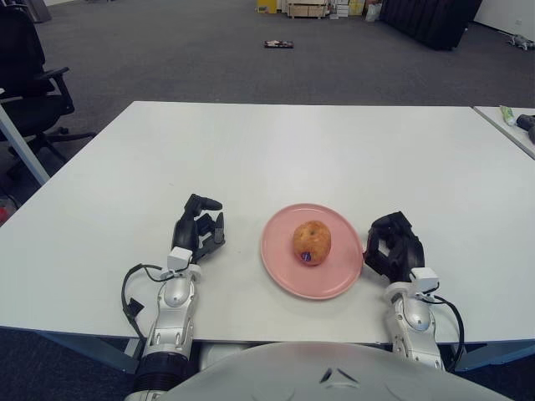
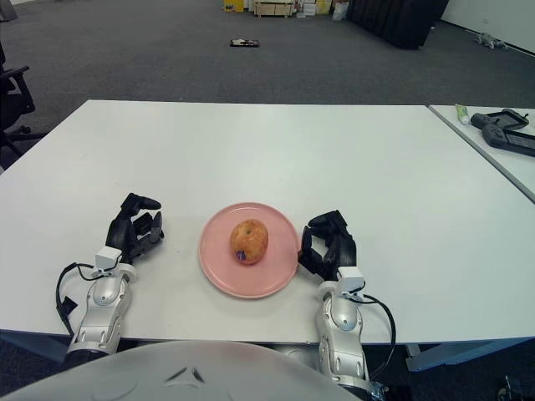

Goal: Put the apple into the plate.

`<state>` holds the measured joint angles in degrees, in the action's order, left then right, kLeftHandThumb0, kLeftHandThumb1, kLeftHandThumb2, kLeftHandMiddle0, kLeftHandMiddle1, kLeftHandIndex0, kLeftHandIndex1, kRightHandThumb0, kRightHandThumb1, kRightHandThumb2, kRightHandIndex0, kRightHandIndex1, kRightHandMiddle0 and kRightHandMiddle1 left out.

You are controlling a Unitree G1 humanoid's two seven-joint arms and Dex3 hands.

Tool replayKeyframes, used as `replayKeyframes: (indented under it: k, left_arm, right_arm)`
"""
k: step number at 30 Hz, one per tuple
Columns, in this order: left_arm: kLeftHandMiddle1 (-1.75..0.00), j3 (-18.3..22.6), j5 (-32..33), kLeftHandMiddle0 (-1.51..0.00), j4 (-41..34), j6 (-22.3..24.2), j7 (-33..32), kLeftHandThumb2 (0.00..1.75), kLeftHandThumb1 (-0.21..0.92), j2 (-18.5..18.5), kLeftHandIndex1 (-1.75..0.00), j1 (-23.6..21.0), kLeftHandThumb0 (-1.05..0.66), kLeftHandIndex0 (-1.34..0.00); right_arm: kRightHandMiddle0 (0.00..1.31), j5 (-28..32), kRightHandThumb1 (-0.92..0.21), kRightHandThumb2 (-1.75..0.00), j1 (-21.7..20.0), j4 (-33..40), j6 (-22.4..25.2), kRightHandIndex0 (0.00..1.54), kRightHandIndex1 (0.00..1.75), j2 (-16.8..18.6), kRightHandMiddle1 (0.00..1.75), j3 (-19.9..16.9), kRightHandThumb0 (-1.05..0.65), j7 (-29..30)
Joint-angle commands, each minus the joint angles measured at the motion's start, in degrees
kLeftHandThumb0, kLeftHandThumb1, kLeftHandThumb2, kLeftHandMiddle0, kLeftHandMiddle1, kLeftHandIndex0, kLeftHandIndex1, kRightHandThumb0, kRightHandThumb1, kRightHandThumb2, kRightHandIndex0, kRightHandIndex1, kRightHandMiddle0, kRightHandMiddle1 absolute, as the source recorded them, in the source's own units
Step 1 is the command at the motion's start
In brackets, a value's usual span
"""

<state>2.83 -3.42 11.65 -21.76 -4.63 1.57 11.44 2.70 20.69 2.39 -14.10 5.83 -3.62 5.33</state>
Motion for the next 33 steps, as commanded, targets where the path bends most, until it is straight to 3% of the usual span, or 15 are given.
replayKeyframes:
  k: [1, 33]
  left_arm:
    - [-1.75, 0.0, -0.2, -0.88, 0.5, 0.3, -0.2, 0.95, 0.61, -0.1, -1.75, -0.6, -0.4, -0.38]
    - [-1.75, 0.0, 0.2, -0.85, -0.8, 1.9, 0.3, 0.91, 0.64, 0.2, -1.75, -0.3, -0.39, -0.37]
  right_arm:
    - [0.44, 1.7, -0.53, -1.05, 0.0, 1.4, 1.3, 1.06, 1.75, 0.4, 1.75, -0.3, -0.41, -0.5]
    - [0.45, 3.3, -0.52, -1.07, 1.1, 4.4, 5.3, 1.08, 1.75, 1.1, 1.75, -1.5, -0.42, 0.1]
